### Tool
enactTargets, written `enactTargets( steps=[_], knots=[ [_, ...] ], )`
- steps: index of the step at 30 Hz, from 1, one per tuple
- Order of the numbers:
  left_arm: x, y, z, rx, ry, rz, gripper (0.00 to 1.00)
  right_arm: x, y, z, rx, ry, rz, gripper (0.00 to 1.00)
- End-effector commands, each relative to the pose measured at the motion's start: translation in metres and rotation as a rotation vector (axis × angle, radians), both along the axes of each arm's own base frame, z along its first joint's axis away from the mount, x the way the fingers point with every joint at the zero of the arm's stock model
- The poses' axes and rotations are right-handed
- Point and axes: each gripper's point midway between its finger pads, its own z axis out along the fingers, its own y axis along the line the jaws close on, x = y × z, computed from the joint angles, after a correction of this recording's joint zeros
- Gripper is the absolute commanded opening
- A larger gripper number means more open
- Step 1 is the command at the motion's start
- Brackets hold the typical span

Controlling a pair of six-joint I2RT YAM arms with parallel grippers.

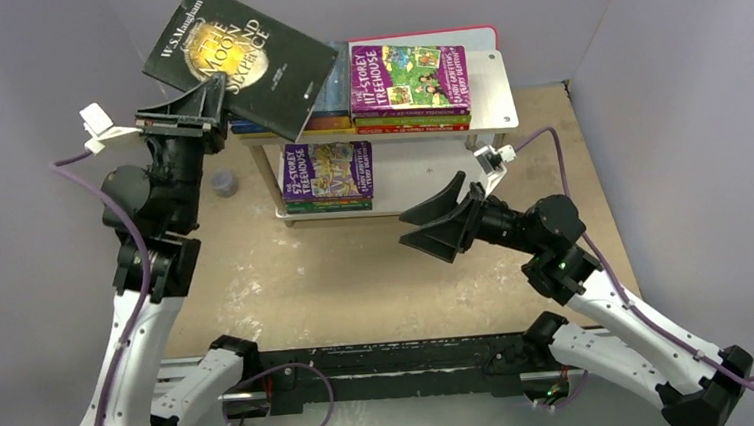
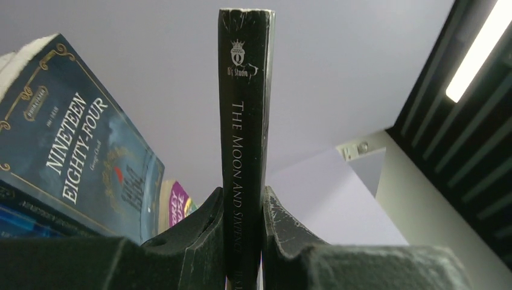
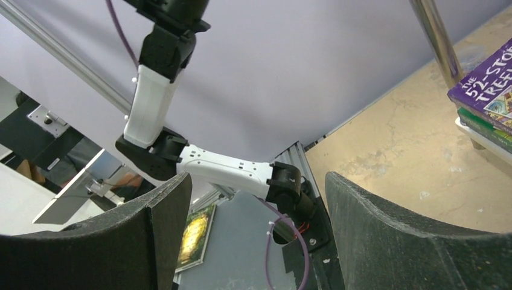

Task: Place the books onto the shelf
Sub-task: Place the book on the shelf.

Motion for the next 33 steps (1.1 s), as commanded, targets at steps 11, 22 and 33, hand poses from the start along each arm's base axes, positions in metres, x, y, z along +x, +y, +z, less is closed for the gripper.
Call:
enactTargets(
  steps=[11, 22, 33],
  knots=[
    [0.093, 0.014, 0.029, -0.316, -0.015, 0.131, 0.0, -0.007, -0.014, 0.014, 0.037, -0.055, -0.043, 0.81],
    [0.111, -0.001, -0.014, -0.29, 0.176, 0.162, 0.04, -0.003, -0.015, 0.006, 0.006, -0.048, -0.066, 0.81],
    [0.104, -0.016, -0.043, -0.218, 0.317, 0.104, 0.32, 0.029, -0.016, 0.009, -0.092, 0.007, -0.212, 0.8]
  ],
)
